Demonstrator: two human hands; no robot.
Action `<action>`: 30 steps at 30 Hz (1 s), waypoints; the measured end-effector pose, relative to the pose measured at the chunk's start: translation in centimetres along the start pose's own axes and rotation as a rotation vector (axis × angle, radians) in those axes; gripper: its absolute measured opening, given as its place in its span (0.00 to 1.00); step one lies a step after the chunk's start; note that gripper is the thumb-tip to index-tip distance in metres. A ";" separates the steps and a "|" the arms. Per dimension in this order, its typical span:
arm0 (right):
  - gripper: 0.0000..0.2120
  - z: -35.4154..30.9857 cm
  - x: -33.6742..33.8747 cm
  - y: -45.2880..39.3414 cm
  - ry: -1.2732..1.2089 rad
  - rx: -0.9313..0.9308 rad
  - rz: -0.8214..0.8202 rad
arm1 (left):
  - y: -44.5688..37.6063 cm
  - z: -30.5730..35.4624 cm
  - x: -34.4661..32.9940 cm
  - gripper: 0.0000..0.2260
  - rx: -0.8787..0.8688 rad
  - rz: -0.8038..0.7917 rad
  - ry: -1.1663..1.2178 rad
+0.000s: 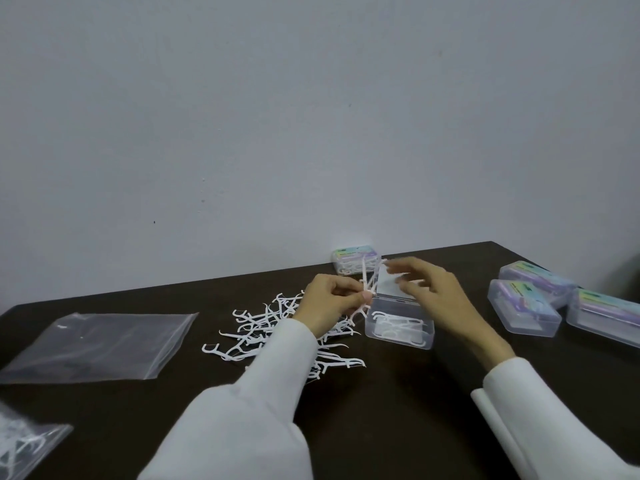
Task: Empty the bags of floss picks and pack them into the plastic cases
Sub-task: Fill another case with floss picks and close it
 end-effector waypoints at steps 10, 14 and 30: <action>0.06 -1.1 -0.6 0.2 -0.207 0.023 -0.127 | 0.5 1.2 -1.2 0.05 -0.121 -0.112 -0.367; 0.06 -1.1 0.0 0.0 -0.280 -0.002 0.001 | 0.6 1.2 -1.3 0.05 -0.123 -0.085 -0.430; 0.04 2.0 0.2 0.1 0.051 -0.202 0.119 | 0.5 0.8 -0.1 0.07 -0.109 0.212 -0.331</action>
Point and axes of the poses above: each hand's wrist, its own y-axis away from the middle knuckle, its own x-axis out of the back of the hand, z = x × y, the point moved 2 cm from there along -y, towards the middle knuckle, and after that the axes turned 2 degrees about -z, right-handed, at the moved point
